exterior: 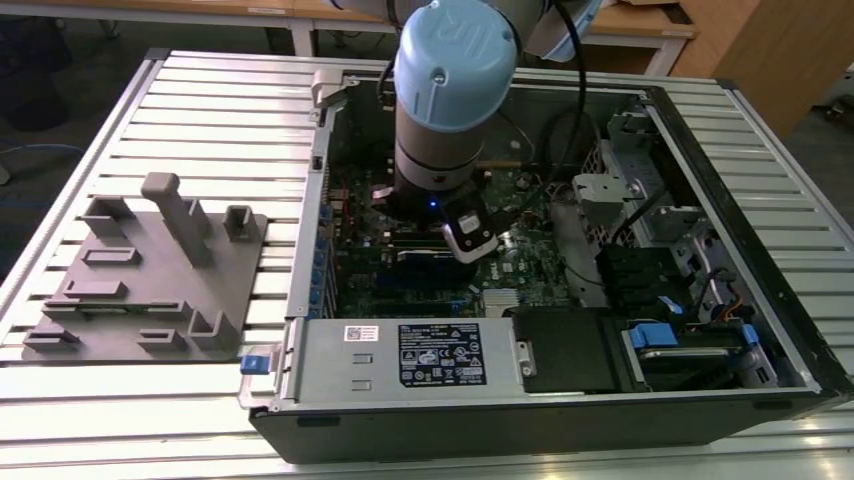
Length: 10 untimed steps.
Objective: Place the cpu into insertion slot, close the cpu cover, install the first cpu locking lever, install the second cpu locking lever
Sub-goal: 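Install the second cpu locking lever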
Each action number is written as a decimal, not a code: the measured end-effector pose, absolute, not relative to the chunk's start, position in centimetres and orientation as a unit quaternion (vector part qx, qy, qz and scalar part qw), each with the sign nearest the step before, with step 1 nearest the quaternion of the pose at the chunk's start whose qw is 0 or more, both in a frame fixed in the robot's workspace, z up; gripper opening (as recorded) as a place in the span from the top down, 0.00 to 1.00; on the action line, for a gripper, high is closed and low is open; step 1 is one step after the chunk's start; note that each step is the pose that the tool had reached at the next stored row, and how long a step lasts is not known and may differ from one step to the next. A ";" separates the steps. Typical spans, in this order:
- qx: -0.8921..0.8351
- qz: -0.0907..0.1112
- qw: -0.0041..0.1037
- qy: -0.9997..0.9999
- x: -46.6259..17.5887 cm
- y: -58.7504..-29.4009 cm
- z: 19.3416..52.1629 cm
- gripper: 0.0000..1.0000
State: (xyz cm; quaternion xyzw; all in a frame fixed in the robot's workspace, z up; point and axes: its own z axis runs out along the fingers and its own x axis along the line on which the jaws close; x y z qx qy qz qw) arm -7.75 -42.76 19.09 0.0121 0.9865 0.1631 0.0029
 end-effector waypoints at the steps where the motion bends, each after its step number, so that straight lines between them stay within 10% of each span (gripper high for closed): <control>1: 0.012 0.163 0.003 0.986 -7.8 -42.8 19.0 0.90; 10: 0.012 0.163 0.003 0.987 -7.7 -42.7 18.8 0.90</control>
